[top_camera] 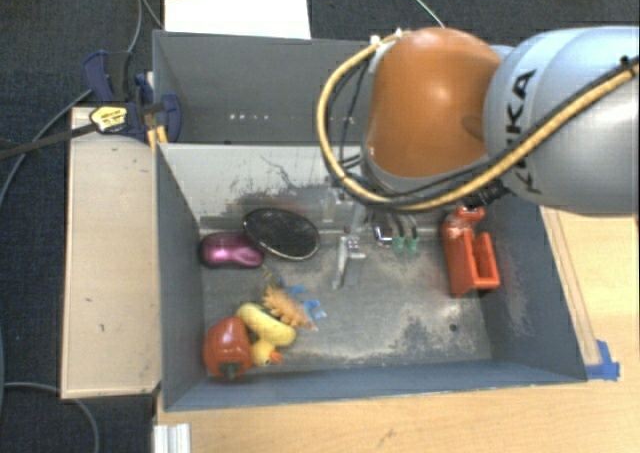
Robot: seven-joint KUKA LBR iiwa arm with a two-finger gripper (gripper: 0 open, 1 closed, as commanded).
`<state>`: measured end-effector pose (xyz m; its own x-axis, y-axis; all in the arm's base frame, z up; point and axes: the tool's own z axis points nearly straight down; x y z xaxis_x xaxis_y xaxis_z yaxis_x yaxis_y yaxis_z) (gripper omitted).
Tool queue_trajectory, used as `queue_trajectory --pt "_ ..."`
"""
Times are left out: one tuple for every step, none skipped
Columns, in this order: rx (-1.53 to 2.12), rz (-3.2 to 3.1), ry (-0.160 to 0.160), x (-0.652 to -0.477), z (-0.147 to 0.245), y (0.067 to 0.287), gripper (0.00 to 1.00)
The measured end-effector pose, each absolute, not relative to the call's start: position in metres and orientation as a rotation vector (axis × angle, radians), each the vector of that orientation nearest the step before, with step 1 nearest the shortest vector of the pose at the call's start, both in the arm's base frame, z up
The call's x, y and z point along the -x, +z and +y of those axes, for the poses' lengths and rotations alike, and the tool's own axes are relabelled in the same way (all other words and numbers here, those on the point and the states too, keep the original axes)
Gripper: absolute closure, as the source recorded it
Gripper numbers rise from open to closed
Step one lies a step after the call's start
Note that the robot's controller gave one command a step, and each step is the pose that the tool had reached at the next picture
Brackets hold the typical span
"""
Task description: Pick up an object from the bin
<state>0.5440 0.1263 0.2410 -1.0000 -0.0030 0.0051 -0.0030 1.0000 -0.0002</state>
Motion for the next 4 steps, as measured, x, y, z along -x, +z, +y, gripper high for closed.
queue_trajectory --pt "0.004 -3.145 -0.002 -0.546 0.125 0.246 0.00" --pt "-0.052 -3.134 0.000 -0.537 0.125 0.145 0.00" --pt "-0.015 -3.146 -0.002 -0.523 0.114 0.159 0.00" --pt "0.001 -3.128 0.002 -0.545 0.126 0.076 0.00"
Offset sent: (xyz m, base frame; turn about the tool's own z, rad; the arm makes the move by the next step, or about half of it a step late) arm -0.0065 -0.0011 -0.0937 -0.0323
